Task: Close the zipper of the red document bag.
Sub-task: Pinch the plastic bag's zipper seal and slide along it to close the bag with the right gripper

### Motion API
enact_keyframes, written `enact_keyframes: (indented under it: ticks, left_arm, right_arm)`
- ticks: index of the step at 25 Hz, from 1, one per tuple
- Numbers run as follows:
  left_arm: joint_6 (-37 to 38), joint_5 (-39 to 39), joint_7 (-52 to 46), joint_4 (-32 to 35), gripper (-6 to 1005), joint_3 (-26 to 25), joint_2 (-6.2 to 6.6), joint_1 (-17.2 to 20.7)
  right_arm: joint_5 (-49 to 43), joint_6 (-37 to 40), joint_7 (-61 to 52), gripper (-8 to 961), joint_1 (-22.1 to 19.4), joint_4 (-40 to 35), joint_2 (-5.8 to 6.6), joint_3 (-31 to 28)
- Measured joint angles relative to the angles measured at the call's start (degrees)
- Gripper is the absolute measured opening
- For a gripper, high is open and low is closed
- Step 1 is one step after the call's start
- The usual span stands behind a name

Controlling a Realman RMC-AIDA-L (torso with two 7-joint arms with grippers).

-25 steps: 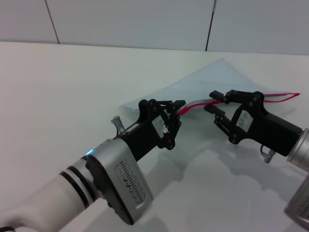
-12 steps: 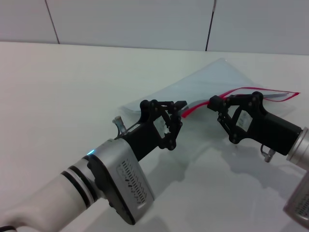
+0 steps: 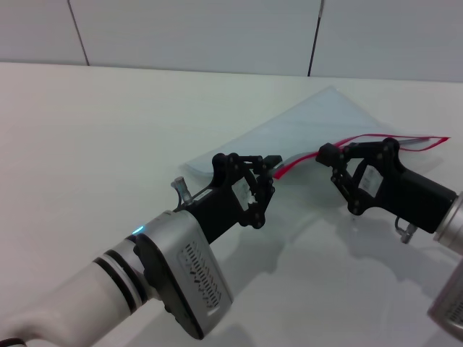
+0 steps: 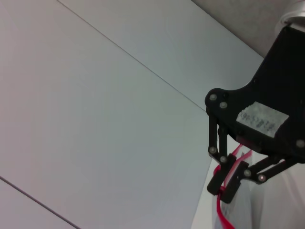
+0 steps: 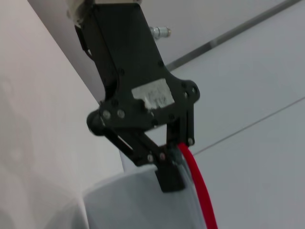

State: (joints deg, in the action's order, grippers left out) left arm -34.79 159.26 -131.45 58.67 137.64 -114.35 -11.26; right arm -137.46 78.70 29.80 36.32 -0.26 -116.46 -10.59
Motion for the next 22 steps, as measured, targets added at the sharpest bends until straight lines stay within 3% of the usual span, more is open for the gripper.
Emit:
enact_keyframes:
  ticks: [12,22]
  left_arm:
    - [-0.1,0.0,0.1,-0.1,52,0.2,0.09,0.0]
    - [-0.3,0.0,0.1,-0.1,53,0.7,0.17,0.0]
  right_arm:
    - [0.1,-4.7,0.0,93,-1.3,-2.7,0.05,-7.3]
    - [0.1,-14.4,3.0,127,-1.3,-5.4,0.05,-22.7]
